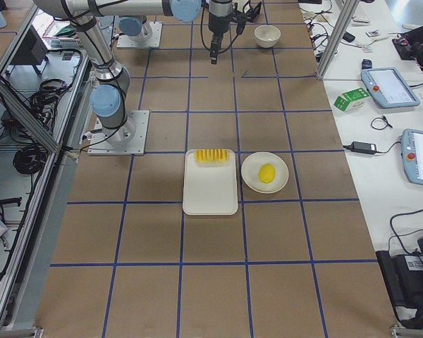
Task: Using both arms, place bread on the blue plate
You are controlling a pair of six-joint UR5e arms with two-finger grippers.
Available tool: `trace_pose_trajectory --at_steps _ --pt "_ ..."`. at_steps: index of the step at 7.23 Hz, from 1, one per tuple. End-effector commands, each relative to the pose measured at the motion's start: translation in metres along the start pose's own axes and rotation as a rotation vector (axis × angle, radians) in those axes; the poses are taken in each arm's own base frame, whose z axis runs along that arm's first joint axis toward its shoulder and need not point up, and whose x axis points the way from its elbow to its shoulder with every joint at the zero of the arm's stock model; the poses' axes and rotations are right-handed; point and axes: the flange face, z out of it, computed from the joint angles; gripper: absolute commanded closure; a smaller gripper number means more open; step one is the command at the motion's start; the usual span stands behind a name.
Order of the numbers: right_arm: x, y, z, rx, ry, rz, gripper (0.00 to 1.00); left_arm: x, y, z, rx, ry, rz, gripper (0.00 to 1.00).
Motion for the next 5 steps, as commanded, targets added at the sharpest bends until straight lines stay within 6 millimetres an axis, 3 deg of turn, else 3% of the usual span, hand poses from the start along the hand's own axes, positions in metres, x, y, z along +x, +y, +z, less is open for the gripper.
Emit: trace_pose_trajectory --at_steps 1,2,3,4,5 --pt "0.019 -0.011 0.002 -0.005 -0.003 0.039 0.0 -0.11 0.007 0.0 -0.072 -0.127 -0.117 0.0" --pt "0.041 -0.023 0.004 -0.002 -0.015 0.082 0.0 -0.185 0.015 0.008 -0.109 -0.112 -0.231 0.0" --pt "0.076 -0.036 0.006 -0.01 -0.014 0.117 0.0 -0.26 0.027 0.024 -0.137 -0.046 -0.272 0.0" --pt "0.102 -0.048 0.016 -0.031 -0.008 0.15 0.0 -0.322 0.04 0.044 -0.163 -0.013 -0.329 0.0" --pt "0.127 -0.056 0.044 -0.084 -0.005 0.191 0.0 -0.367 0.045 0.061 -0.15 -0.025 -0.394 0.0"
